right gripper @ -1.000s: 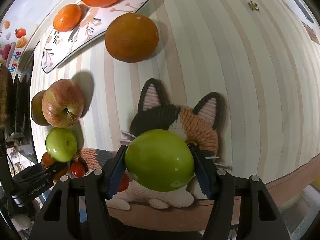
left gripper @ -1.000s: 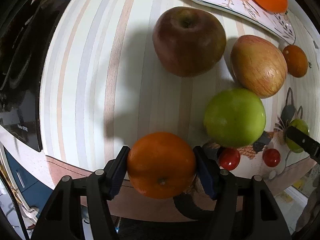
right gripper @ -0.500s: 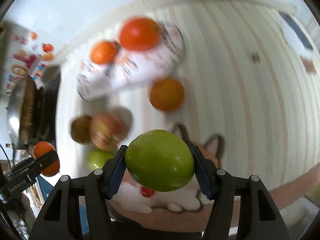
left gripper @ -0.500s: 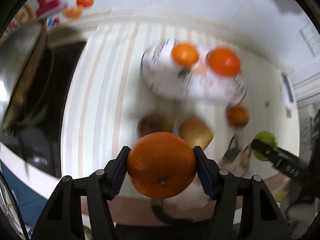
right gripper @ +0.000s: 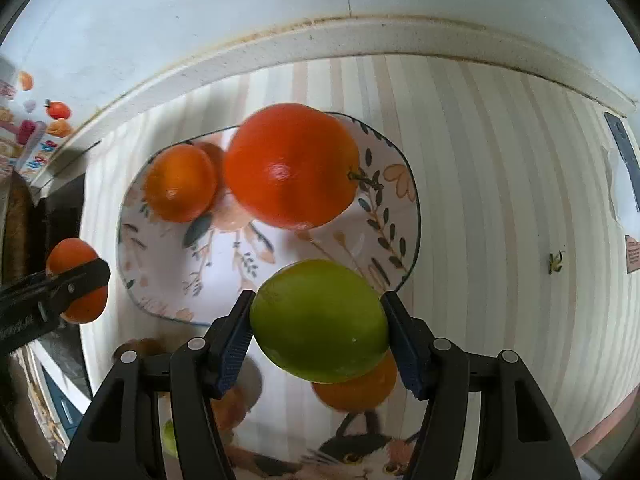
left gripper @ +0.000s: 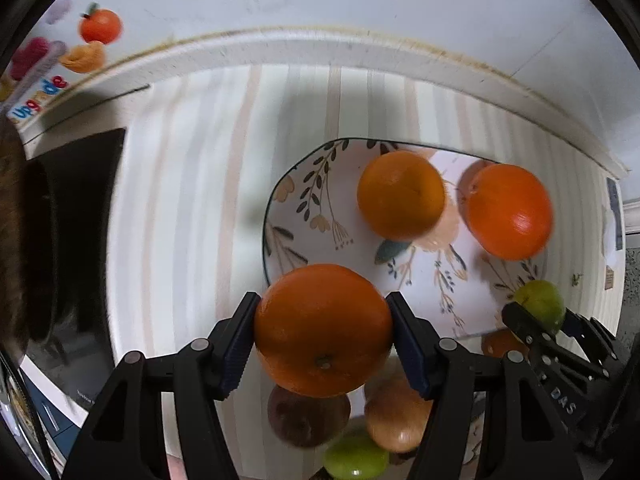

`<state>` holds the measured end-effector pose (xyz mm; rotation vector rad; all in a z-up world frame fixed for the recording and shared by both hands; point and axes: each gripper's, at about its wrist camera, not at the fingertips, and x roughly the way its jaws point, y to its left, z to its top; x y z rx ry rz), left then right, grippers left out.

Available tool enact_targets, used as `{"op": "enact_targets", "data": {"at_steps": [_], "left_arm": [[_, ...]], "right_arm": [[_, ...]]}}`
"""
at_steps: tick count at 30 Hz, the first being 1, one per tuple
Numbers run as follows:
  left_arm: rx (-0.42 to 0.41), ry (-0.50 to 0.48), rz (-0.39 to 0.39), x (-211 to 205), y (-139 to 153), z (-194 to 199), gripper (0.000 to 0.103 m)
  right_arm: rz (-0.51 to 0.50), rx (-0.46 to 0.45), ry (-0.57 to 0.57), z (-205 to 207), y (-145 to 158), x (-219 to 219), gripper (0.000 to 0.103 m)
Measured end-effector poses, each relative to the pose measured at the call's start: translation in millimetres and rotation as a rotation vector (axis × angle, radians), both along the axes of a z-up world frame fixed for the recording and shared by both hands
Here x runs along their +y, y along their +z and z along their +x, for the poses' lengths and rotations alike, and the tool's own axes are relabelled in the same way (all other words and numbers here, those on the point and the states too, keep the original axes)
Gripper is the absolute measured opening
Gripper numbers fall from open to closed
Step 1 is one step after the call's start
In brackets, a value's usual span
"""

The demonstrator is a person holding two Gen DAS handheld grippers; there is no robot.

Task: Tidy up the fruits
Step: 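Carry the orange and green apple onto the plate and open both tools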

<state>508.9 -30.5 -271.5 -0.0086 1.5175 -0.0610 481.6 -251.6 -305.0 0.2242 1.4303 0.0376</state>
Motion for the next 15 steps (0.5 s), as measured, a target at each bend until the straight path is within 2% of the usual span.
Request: {"op": "enact_targets", "data": {"at_steps": [4,8,10,11,12,13,15], "left_arm": [[0.033,-0.002,0.036,-2.4,-19.8,11.2,0.062],[0.075,0.012,0.034,-0.4,-35.2,14.9,0.062],[0.061,0.029,0.028,2.5,-35.0,14.5,0.062],[0.059,0.036,0.021,3.9,-34.7,14.1,0.062],[0.056,0.047,0.007,6.6,-34.7,13.5,0.064],[0.047,0.055,-0.004,8.8,-31.9,13.0,0.066],[0.027,0.060,-0.013,12.6,-25.7,12.8,0.084]], "right_arm": [[-0.022,0.009,-0.003,8.4,-13.4,-0.7,0.065],[-0.018,-0.007,0.002,14.0,-16.9,-1.0,0.067],[-0.016,-0.010,0.002,15.9,-14.8,-1.7,0.074],[-0.021,-0.016,0.002,16.6,-13.0,-2.3,0.087],[-0.026,-0.021,0.003,16.0,-10.5,-3.4,0.094],[-0.032,-0.023,0.004,15.9,-7.8,-4.3,0.095],[-0.039,-0.023,-0.001,11.4,-1.6,-7.6,0.095]]}}
